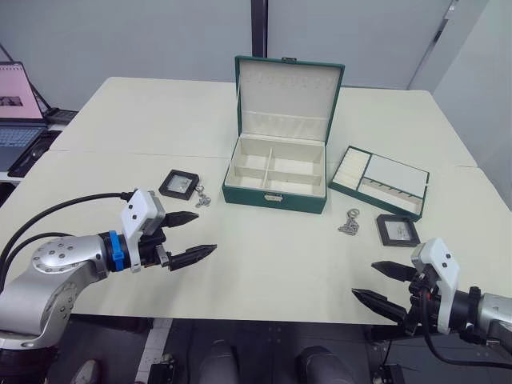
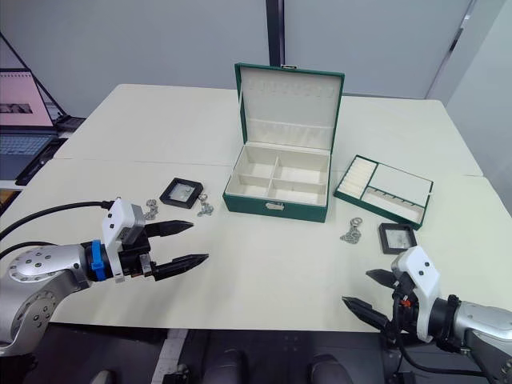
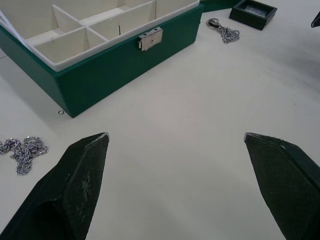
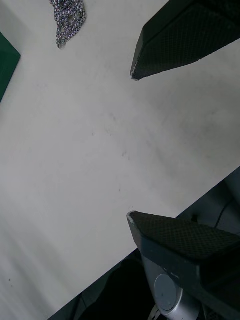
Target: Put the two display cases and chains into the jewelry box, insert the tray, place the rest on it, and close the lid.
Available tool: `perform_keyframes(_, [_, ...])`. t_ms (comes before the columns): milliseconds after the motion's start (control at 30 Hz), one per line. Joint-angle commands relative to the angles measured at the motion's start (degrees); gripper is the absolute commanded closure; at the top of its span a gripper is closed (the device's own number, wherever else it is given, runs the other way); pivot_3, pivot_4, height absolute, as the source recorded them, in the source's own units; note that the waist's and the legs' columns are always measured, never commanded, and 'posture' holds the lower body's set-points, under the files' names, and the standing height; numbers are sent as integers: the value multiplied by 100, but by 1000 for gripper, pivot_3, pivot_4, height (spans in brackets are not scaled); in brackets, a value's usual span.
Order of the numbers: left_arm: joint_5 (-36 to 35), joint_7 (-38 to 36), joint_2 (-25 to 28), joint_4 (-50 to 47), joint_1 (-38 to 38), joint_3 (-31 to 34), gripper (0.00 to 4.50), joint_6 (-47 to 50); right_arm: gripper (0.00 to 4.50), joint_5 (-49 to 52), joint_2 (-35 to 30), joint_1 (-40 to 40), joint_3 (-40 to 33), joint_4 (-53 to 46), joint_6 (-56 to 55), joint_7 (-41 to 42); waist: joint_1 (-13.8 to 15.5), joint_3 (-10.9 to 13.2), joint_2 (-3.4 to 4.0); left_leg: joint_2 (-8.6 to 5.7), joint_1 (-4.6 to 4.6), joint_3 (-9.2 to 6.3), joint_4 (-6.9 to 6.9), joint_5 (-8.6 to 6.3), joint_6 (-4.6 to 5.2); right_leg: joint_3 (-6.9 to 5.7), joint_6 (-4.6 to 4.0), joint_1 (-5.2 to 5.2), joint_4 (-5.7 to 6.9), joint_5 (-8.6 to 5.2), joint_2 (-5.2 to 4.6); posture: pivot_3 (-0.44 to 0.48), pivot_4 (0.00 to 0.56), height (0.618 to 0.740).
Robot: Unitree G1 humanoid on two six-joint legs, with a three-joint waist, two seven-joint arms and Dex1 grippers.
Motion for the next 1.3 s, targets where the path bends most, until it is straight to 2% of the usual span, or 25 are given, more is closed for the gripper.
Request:
perform_keyframes(33, [-50, 5, 97, -133, -47, 184, 0, 6, 47, 143, -42, -104, -58, -121, 29, -66, -1, 0, 0, 0, 0, 0, 0, 0, 0, 0, 0, 0, 0, 0, 0, 0, 150, 740])
perform_keyframes(367, [19, 23, 157, 133, -394, -40, 0, 184, 47, 295, -127, -159, -164, -114, 136, -114, 1, 0, 0, 0, 0, -1, 0, 0, 0, -1, 0, 0, 1, 0, 0, 0, 150, 740])
perform_keyframes(933, [-265, -107, 224, 125, -625, 24, 0, 730, 47, 338, -77, -142, -164, -62, 128, -91, -3, 0, 0, 0, 0, 0, 0, 0, 0, 0, 0, -1, 1, 0, 0, 0, 150, 740])
perform_keyframes(967, [-290, -84, 239, 168, -692, 6, 0, 828, 216, 386, -84, -163, -192, -51, 140, -96, -3, 0, 0, 0, 0, 0, 0, 0, 0, 0, 0, -1, 1, 0, 0, 0, 150, 740])
perform_keyframes(1067, [5, 285, 332, 377, -1159, -295, 604, 1201, 966, 471, -185, -424, -179, 73, 204, -124, -2, 0, 0, 0, 0, -1, 1, 0, 0, -1, 0, 0, 1, 0, 0, 0, 150, 740])
perform_keyframes(1167, [305, 684, 210, 777, -1923, -686, 1564, 1459, 2053, 322, -324, -997, 44, 345, 243, -175, -1, 1, -1, -3, 1, -2, 5, 0, 1, -1, 0, 1, 5, 0, 1, 0, 150, 740])
perform_keyframes(1300, [790, 898, -9, 1546, -2854, -1207, 2822, 1391, 3042, 130, -508, -1950, 404, 893, 335, -207, -1, 1, -2, -3, -1, 0, 5, 1, 0, 1, 0, -3, 5, 0, 1, 0, 150, 740])
